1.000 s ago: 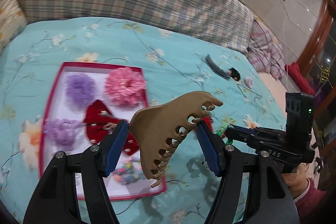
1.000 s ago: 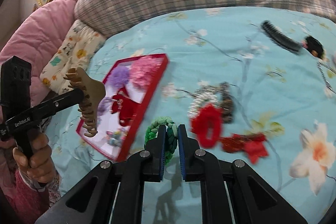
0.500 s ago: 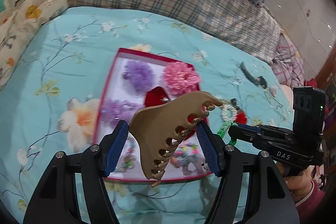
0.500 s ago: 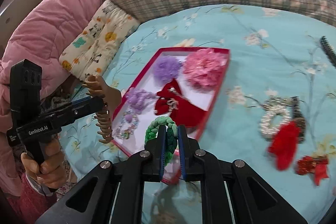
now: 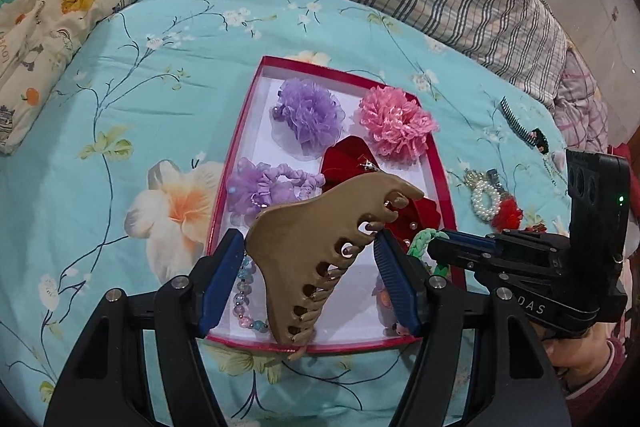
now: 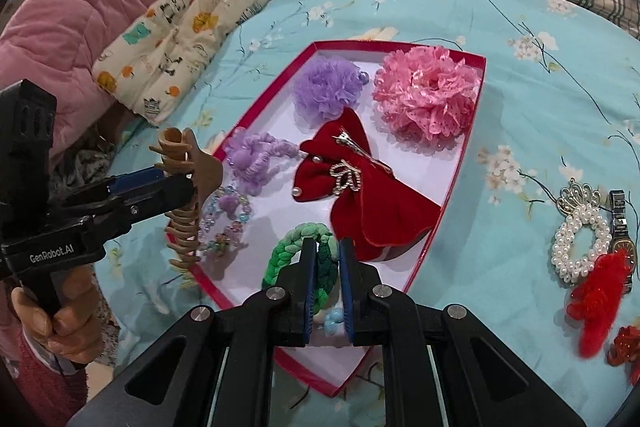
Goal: Organize jewelry
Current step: 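Carry the claw clip and green bracelet over the tray with both tools, then open both tools to drop the claw clip and green bracelet in the tray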
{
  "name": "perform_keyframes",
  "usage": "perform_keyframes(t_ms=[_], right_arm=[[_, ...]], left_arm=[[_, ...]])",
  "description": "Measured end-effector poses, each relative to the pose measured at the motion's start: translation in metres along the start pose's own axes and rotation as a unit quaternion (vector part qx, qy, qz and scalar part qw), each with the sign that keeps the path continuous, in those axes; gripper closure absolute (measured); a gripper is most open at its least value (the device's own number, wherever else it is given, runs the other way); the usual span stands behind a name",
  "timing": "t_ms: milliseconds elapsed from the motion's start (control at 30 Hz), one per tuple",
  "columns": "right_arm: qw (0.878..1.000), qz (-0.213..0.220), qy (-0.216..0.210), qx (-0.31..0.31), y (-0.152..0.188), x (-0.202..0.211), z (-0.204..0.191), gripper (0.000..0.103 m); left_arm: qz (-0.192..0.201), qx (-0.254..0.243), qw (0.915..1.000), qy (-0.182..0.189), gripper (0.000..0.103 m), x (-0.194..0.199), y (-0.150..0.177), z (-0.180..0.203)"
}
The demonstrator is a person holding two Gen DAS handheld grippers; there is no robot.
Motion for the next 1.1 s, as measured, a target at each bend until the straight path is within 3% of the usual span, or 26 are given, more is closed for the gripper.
perform_keyframes(t_ms=[167,300,367,567,733,1100], right_arm=[[1.0,-0.008,0.006,-0.001,0.001,-0.007,0.005,0.088],[1.0,-0.01,0.008,-0.002,0.002,-0.01,0.007,0.087],[1.0,-0.009,0.007,-0.005,0.003,-0.01,0.007,0.087],[1.0,-0.007,0.006,-0.006,0.004,-0.007,0.008,0.086],[1.0,-0.002,0.007,-0.007,0.004,-0.001,0.011,0.068],[1.0,0.019,0.0,-0.02,0.009,0.028,0.015,0.059]], left_arm=[[-0.013,-0.001,0.9999,-0.006,0.037,-0.012,0.001,0.0],[-0.031,0.015,0.9994,0.01,0.057,-0.023,0.003,-0.004],[-0.033,0.013,0.9994,0.005,0.058,-0.025,0.004,-0.002],[-0.042,0.009,0.9991,0.005,0.058,-0.033,0.006,0.002],[-0.042,0.009,0.9991,0.004,0.058,-0.035,0.007,0.001],[-0.041,0.001,0.9992,0.003,0.055,-0.027,0.007,0.007]])
Point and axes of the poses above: each gripper's, at about its wrist camera, not at the fingertips, and x roughly against the way its jaws point, z to its right, y to its underside, the point moved 2 cm from there along -x, roughly the way its jaws point, and after that the axes turned 8 degrees about z, right-handed, at the moved point
